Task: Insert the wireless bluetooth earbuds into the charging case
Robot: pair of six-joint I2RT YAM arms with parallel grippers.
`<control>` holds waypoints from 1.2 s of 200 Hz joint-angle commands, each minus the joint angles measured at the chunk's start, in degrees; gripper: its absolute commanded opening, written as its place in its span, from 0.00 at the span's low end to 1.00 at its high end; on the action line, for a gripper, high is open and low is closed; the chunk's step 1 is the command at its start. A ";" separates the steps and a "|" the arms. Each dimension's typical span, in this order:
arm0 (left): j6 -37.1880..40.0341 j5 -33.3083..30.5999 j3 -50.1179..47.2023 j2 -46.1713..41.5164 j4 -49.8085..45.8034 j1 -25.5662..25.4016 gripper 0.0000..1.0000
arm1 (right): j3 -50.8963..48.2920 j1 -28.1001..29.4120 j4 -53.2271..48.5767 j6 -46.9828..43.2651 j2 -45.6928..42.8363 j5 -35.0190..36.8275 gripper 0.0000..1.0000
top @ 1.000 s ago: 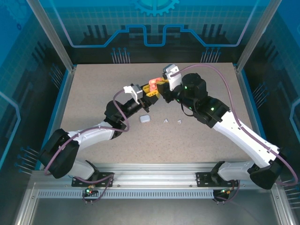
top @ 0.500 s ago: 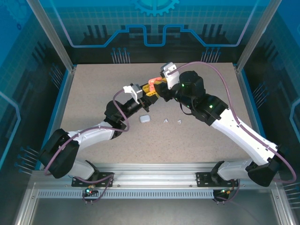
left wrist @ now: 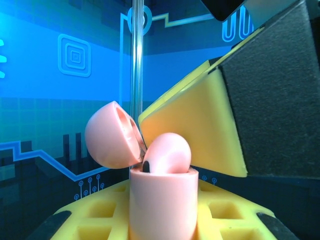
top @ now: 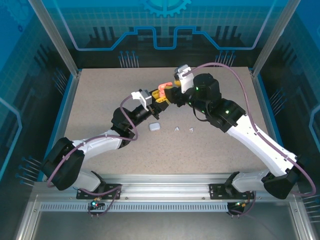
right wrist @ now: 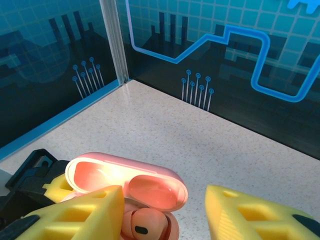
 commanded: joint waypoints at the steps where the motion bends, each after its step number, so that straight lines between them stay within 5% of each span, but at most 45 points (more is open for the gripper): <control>1: 1.14 1.03 0.22 -1.03 2.34 -0.77 0.00 | 2.19 -0.82 -0.65 3.18 -0.92 -5.37 0.50; 170: 1.39 0.46 -0.33 -1.09 2.14 -0.84 0.00 | 4.20 -8.36 1.48 14.28 -2.64 -16.37 0.58; 240: 1.22 1.23 -0.10 -0.21 1.19 -0.83 0.00 | 30.59 -13.75 -20.03 14.65 18.06 -20.71 0.56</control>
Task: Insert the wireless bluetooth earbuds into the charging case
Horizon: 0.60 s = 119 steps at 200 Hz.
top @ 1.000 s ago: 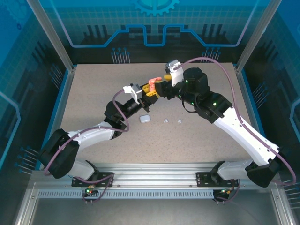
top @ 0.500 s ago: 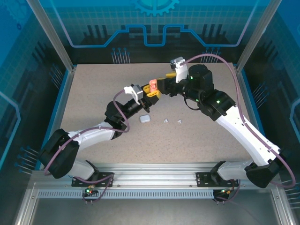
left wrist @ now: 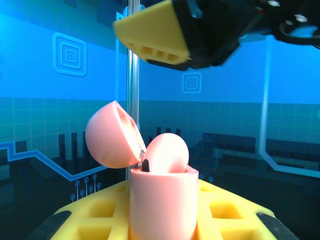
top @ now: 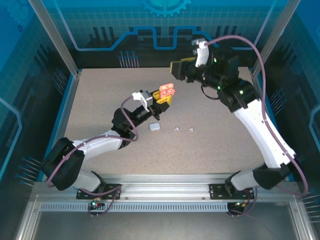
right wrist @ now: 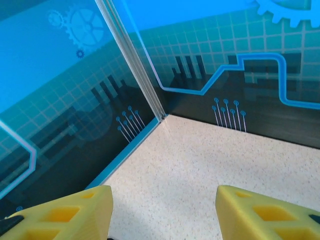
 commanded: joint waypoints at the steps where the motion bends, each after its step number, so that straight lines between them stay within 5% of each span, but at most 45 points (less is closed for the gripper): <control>1: 0.96 1.04 0.00 -0.19 1.27 -0.30 0.00 | 9.15 -1.30 -12.91 0.09 8.94 -2.27 0.56; 55: -0.13 0.87 0.86 0.87 1.21 -0.43 0.00 | 28.94 -1.47 -28.08 -1.59 25.07 -5.38 0.44; 119: -0.68 -4.05 0.75 1.45 1.63 -0.47 0.00 | 17.35 0.29 -27.65 -4.02 16.06 -5.61 0.36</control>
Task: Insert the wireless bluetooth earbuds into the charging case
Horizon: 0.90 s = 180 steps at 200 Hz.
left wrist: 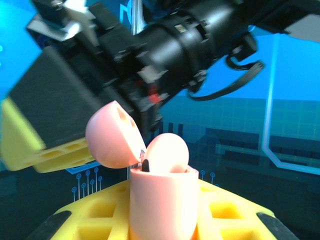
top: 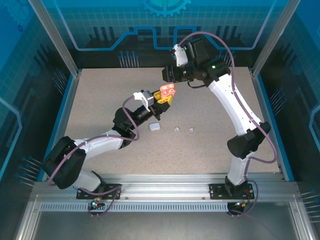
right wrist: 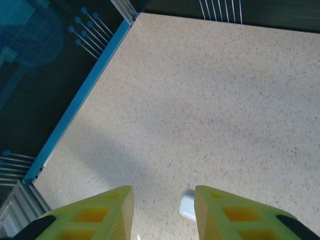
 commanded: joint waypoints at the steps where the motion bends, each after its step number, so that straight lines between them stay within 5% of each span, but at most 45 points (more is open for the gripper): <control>1: -0.33 -3.09 0.69 0.57 2.04 -0.40 0.00 | -3.05 0.98 -1.69 -1.84 -5.63 -1.42 0.36; 78: 0.01 -7.24 0.75 0.64 2.04 -0.38 0.00 | -13.73 2.08 -1.85 -2.22 -14.43 -2.16 0.34; 119: -2.26 -11.26 2.01 1.44 -3.47 -0.27 0.00 | -20.25 -1.36 3.53 3.27 -19.06 4.69 0.39; 180: -24.41 -19.52 6.29 11.50 -17.94 2.18 0.00 | -32.31 -6.88 9.26 8.31 -20.80 7.74 0.43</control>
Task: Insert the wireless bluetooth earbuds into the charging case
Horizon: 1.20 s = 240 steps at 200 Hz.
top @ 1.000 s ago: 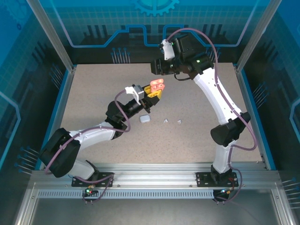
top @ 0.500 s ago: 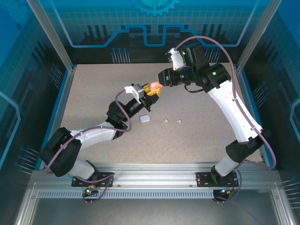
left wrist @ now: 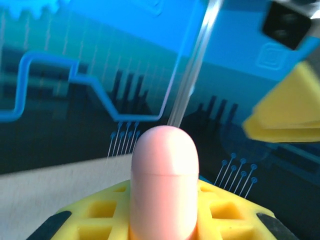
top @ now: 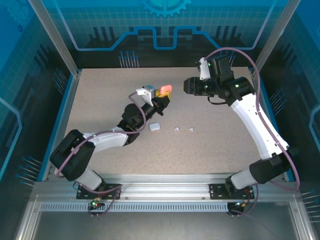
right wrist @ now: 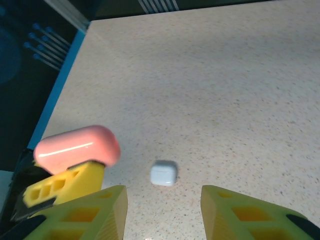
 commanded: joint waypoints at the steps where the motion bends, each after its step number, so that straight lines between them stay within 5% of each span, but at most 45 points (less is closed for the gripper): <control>1: -13.42 -5.02 3.82 4.05 -9.60 1.42 0.00 | -3.79 -0.44 2.74 2.44 -0.29 2.29 0.43; 84: -38.80 4.79 20.46 22.45 -35.32 8.00 0.00 | -12.81 -0.57 7.38 4.90 2.94 4.27 0.44; 149: -42.13 10.48 30.44 31.25 -48.01 11.47 0.02 | -13.16 1.02 7.45 5.36 6.77 5.85 0.45; 240: -37.76 13.86 29.64 27.80 -53.31 15.54 0.55 | -8.26 9.91 4.67 6.53 17.10 11.87 0.66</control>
